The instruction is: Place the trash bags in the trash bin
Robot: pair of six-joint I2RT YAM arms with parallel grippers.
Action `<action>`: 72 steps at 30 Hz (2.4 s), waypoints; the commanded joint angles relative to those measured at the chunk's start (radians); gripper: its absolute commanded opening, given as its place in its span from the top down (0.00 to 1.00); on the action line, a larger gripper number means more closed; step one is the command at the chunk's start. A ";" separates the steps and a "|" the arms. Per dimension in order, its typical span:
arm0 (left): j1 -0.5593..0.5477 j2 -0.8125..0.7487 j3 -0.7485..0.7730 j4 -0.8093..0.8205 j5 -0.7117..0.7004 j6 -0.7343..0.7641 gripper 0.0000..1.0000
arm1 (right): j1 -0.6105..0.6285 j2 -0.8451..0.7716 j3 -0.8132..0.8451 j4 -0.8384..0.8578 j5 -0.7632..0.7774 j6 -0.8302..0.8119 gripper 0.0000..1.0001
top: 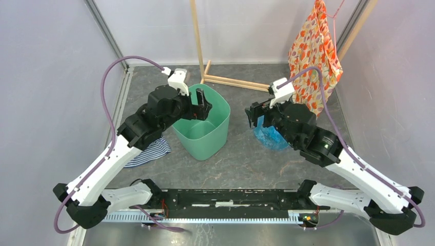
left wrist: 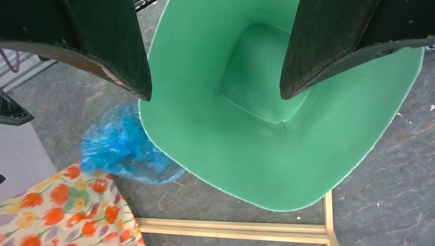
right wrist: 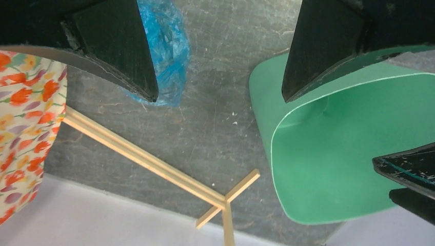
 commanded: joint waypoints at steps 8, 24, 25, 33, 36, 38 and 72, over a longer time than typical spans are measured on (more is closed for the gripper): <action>-0.041 0.029 -0.004 0.000 -0.139 -0.004 0.00 | 0.013 0.045 -0.012 -0.054 -0.022 0.041 0.02; -0.066 0.041 0.088 -0.070 0.226 0.040 0.00 | -0.025 -0.003 -0.226 -0.146 0.007 0.074 0.02; -0.082 0.044 0.097 -0.071 0.249 0.037 0.00 | -0.036 -0.005 -0.247 -0.150 0.008 0.083 0.02; -0.377 0.152 0.100 -0.025 0.196 -0.008 0.00 | -0.133 -0.031 -0.351 -0.210 0.125 0.166 0.02; -0.439 0.194 0.044 0.024 0.137 -0.030 0.00 | -0.158 -0.056 -0.390 -0.200 0.137 0.192 0.02; -0.470 0.225 0.012 0.050 0.087 -0.040 0.00 | -0.175 -0.071 -0.419 -0.187 0.126 0.210 0.02; 0.177 0.469 -0.237 0.323 0.081 -0.048 0.00 | -0.325 0.255 -0.538 0.375 -0.163 0.151 0.02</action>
